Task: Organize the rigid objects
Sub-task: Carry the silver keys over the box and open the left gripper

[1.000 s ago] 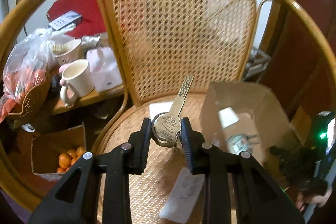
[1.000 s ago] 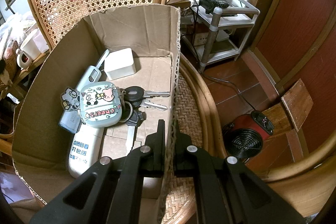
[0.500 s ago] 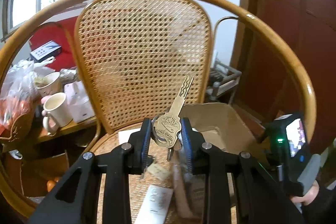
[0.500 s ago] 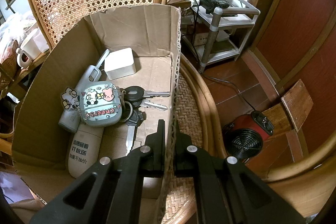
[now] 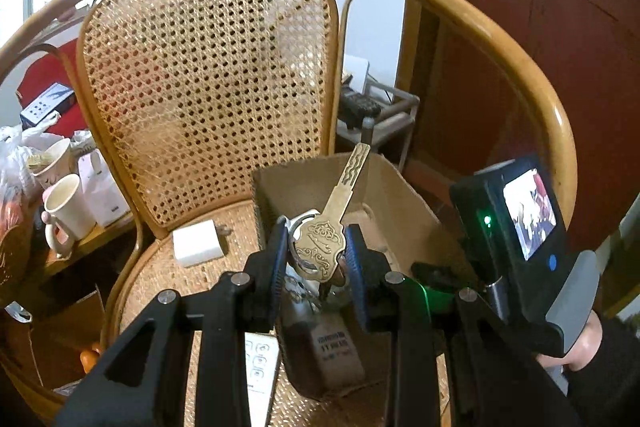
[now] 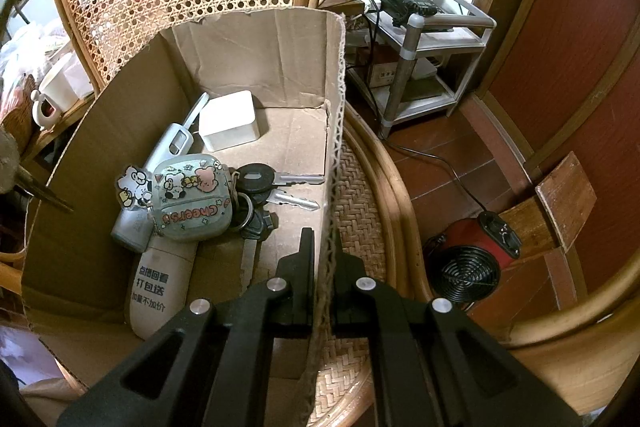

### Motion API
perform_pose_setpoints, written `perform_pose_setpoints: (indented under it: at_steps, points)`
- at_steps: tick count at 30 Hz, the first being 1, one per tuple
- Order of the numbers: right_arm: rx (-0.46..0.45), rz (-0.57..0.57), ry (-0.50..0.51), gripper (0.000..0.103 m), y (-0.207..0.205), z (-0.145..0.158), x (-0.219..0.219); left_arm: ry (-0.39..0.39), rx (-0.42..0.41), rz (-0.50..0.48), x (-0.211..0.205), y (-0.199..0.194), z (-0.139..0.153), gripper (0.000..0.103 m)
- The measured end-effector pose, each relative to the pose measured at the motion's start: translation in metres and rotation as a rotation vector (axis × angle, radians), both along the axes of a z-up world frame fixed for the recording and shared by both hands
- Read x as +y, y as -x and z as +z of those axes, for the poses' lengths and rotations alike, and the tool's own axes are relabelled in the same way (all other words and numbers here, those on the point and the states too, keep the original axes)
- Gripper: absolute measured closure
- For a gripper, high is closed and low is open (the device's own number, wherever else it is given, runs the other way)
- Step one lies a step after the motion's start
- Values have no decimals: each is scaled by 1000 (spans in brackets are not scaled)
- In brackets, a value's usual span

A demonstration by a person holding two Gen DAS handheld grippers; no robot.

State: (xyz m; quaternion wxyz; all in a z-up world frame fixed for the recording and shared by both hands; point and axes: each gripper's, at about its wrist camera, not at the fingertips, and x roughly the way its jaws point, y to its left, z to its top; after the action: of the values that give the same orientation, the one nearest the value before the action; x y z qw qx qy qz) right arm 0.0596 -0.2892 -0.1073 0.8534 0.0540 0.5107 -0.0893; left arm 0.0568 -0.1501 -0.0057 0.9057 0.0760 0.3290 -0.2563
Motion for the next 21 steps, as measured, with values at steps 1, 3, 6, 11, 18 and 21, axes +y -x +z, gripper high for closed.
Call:
perform_pose_setpoints:
  at_steps: [1,3,6,11,18,21]
  points:
    - [0,1,0,96,0,0,0,-3,9,-2,-1,0,-2,76]
    - [1,2,1,96,0,0,0,-12,25,-1,-4,0,-6,76]
    - [1,2,1,96,0,0,0,-30,37,-2,-7,-3,-11,76]
    - [1,2,1,96,0,0,0,-61,46,-8,-10,-4,-15,75]
    - [2,4,2,96,0,0,0,-70,64,4,-8,-8,-20,75]
    - [4,7,2,96,0,0,0,-82,58,8,-7,-8,-21,75]
